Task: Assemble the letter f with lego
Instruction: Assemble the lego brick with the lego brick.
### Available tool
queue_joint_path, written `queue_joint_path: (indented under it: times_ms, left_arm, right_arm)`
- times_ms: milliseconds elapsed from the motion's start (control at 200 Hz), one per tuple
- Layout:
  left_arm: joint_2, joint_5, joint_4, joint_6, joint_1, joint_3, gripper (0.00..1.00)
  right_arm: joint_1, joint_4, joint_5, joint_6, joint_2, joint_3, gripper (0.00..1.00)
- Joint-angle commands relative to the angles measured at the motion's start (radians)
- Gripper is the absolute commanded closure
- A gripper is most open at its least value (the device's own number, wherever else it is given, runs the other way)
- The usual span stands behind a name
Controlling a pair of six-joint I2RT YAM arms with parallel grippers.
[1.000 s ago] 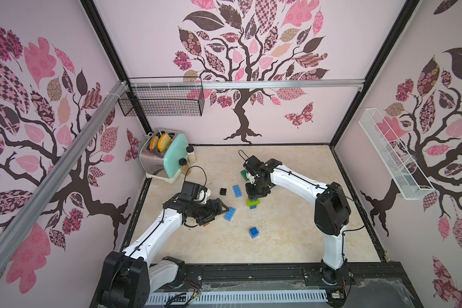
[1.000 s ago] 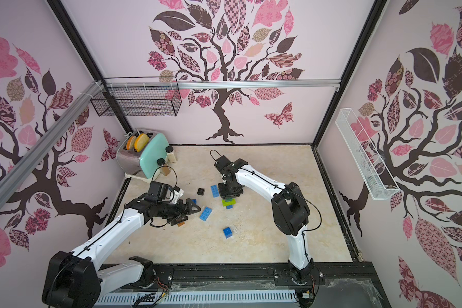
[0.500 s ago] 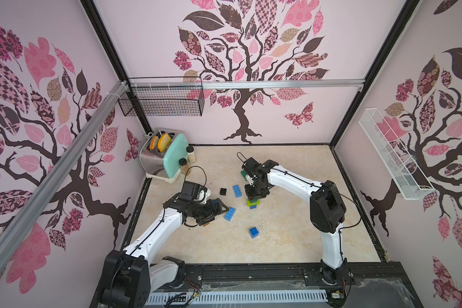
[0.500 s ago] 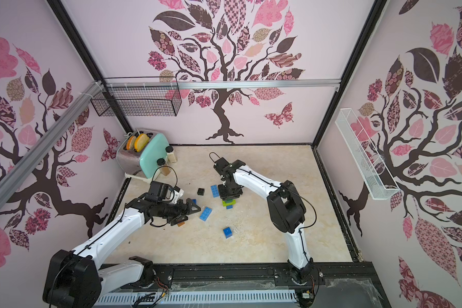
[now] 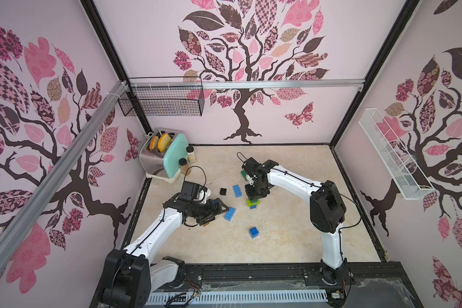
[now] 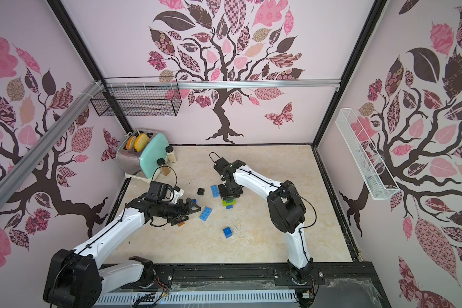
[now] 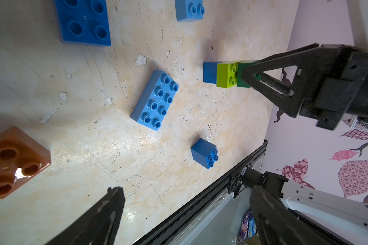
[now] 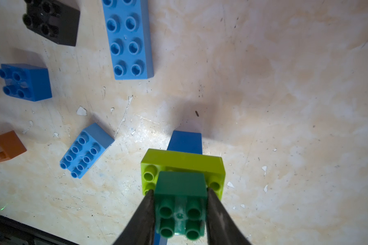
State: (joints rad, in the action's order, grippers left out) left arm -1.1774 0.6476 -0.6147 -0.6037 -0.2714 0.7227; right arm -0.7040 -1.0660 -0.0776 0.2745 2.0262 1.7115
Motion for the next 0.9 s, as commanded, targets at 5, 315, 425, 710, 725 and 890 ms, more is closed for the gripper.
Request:
queue_joint_path:
  times_ms: [5, 315, 425, 710, 725, 890]
  left_arm:
    - [0.033, 0.033, 0.028, -0.001, 0.009, -0.01, 0.04]
    - [0.104, 0.04, 0.014, -0.028, 0.019, -0.021, 0.04]
    - [0.119, 0.036, 0.006, -0.031, 0.022, -0.022, 0.04]
    - [0.101, 0.034, 0.009, -0.032, 0.024, -0.029, 0.04]
    - [0.099, 0.034, 0.009, -0.032, 0.024, -0.029, 0.04]
    - [0.098, 0.03, 0.011, -0.036, 0.023, -0.033, 0.04]
  right_arm:
    - [-0.006, 0.013, 0.012, -0.008, 0.015, -0.008, 0.6]
    - [-0.005, 0.018, 0.015, -0.008, 0.013, -0.029, 0.6]
    - [-0.005, 0.026, 0.012, -0.007, 0.012, -0.039, 0.6]
    - [-0.005, 0.04, 0.023, -0.016, 0.008, -0.079, 0.6]
    - [-0.005, 0.039, 0.025, -0.016, 0.008, -0.081, 0.6]
    - [-0.01, 0.04, 0.038, -0.028, 0.008, -0.092, 0.61]
